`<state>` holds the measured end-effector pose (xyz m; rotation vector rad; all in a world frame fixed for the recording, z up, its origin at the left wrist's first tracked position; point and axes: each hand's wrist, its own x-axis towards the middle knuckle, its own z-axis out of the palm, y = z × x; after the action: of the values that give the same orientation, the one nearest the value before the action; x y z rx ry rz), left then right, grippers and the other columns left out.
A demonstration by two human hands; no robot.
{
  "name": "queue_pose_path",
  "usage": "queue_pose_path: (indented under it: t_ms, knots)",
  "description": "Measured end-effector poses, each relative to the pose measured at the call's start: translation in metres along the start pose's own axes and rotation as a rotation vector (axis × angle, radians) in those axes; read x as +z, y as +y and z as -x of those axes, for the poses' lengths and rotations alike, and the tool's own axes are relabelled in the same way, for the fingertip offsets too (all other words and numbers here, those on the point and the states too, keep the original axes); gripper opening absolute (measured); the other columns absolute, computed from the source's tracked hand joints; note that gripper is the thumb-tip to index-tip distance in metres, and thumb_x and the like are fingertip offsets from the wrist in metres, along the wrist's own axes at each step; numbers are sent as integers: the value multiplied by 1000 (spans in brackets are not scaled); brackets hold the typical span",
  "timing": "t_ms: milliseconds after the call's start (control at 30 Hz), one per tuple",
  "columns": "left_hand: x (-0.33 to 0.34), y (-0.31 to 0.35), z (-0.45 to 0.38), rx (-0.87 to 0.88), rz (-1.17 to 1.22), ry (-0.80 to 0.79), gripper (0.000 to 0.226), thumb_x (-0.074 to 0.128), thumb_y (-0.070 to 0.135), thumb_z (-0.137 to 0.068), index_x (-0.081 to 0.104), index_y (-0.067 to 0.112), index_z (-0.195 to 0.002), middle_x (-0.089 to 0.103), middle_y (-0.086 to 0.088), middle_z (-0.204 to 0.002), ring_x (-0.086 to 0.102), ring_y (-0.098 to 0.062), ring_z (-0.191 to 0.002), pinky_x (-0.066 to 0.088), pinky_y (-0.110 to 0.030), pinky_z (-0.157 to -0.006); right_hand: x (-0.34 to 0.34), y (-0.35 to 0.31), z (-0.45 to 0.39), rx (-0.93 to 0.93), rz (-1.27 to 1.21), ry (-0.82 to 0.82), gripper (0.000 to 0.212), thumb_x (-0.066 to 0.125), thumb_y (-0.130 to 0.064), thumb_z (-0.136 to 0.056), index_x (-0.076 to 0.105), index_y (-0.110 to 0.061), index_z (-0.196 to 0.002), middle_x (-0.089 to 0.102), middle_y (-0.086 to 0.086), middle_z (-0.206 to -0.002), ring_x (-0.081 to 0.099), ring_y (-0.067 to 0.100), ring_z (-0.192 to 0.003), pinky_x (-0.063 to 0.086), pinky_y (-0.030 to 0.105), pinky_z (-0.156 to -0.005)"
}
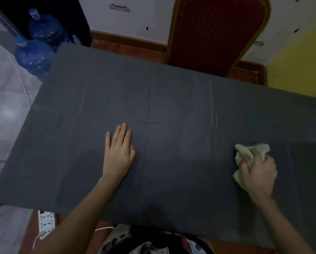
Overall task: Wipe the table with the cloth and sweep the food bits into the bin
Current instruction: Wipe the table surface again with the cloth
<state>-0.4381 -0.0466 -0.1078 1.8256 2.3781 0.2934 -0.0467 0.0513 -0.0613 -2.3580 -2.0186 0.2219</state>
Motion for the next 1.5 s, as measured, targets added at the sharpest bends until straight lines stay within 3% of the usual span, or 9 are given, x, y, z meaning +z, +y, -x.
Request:
queue_pose_path:
  t_ms: [333,533,667,800,1000,1200,1300,1400,1500]
  knots:
    - [2,77,25,70,254,-52,54,47,4,-87,41,2,-141,38,-12,-151,29,-23,-143,16,-46,-120,22,-110,36,-665,-62,-110,53,56,-30,-76,57,-27,-129,56,10,-119,55,28,-92,41,38,-77]
    - [-5,117,19,215,288,-54,53,47,4,-86,44,2,-139,38,-12,-151,28,-21,-144,14,-44,-121,19,-5,50,-519,-74,-66,54,49,-34,-78,55,-28,-131,56,10,-117,55,30,-91,42,39,-73]
    - [10,144,3,58,268,-81,51,45,8,-90,41,4,-141,32,-12,-155,21,-22,-146,9,-49,-121,3,84,8,-305,-25,50,55,44,-33,-77,59,-15,-126,55,21,-112,54,41,-87,42,44,-70]
    - [21,174,0,-82,199,-129,56,44,9,-93,30,8,-147,16,-11,-160,9,-24,-150,-3,-53,-118,-5,93,-57,-139,-97,101,49,42,-33,-78,57,-12,-120,54,24,-109,53,44,-90,44,49,-76]
    - [18,182,-1,-150,193,-181,59,36,7,-97,17,13,-152,3,-5,-163,-2,-20,-150,-4,-51,-119,7,16,-99,-283,-162,38,45,64,-22,-77,60,-20,-121,56,19,-113,56,42,-93,48,49,-79]
    - [25,190,13,-128,140,-191,52,37,16,-101,24,11,-151,12,-11,-161,7,-26,-150,5,-52,-120,18,1,-31,-865,-148,-40,51,58,-29,-68,61,-28,-120,61,7,-108,59,30,-85,33,38,-73]
    - [33,198,33,-62,111,-180,52,30,27,-99,31,8,-148,22,-14,-158,16,-28,-148,12,-54,-119,19,48,-6,-1079,-152,-167,54,53,-30,-74,53,-30,-128,60,6,-116,59,26,-92,40,36,-78]
    - [37,201,42,-50,107,-156,61,25,37,-96,30,6,-148,20,-14,-159,13,-27,-148,11,-55,-119,12,115,-14,-1066,-97,-203,59,56,-37,-71,53,-34,-131,60,5,-123,61,26,-98,35,35,-81]
    - [37,204,43,-55,92,-158,74,24,50,-92,22,8,-152,10,-12,-161,3,-23,-150,0,-49,-121,-5,171,-50,-820,-135,-146,58,51,-38,-73,48,-33,-131,60,11,-116,62,34,-92,37,37,-77]
